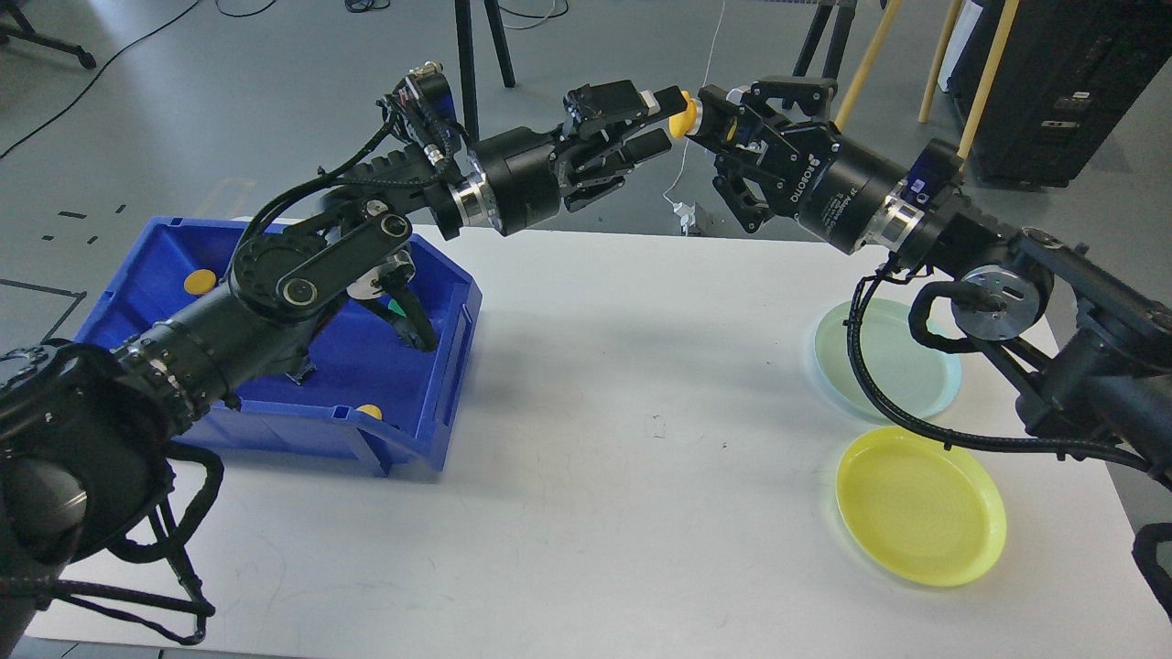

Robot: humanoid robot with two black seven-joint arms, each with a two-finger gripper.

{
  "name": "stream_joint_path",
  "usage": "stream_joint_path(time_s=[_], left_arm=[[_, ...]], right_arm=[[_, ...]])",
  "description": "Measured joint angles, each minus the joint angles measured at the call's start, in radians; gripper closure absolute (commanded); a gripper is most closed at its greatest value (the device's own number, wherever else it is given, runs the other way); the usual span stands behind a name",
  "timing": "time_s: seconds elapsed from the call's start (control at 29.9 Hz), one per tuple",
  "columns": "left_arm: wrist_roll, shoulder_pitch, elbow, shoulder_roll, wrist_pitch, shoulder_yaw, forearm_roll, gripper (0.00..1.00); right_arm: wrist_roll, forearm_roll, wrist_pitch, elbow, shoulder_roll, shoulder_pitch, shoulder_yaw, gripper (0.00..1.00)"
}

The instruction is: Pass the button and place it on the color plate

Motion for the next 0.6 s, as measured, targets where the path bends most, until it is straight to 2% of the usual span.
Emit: stream_joint_path(time_s=[0.13,0.23,0.44,0.6], left_arm=[[0.000,0.004,0.000,0.020,0.001,-0.012,-0.005,0.13],[0.000,0.010,-0.010,0.081,0.001,-0.030,-0.010,0.13],[0.000,0.015,-0.101,0.333,0.001,-0.017,0.031,0.13],[0.000,-0.020,-0.223,0.549,0.000,0.051,0.354,0.11]], right_arm=[[0.000,0.016,-0.001,0.023,-0.043,-0.063,0.051,1.00],[-0.004,0.082,-0.034,0.079,-0.089,-0.193,0.138,1.00],[-0.013,0.329,-0.211,0.313,-0.209,-0.652,0.360,1.00],[-0.015,0.454,-0.356,0.402,-0.239,-0.915,0.389,1.00]])
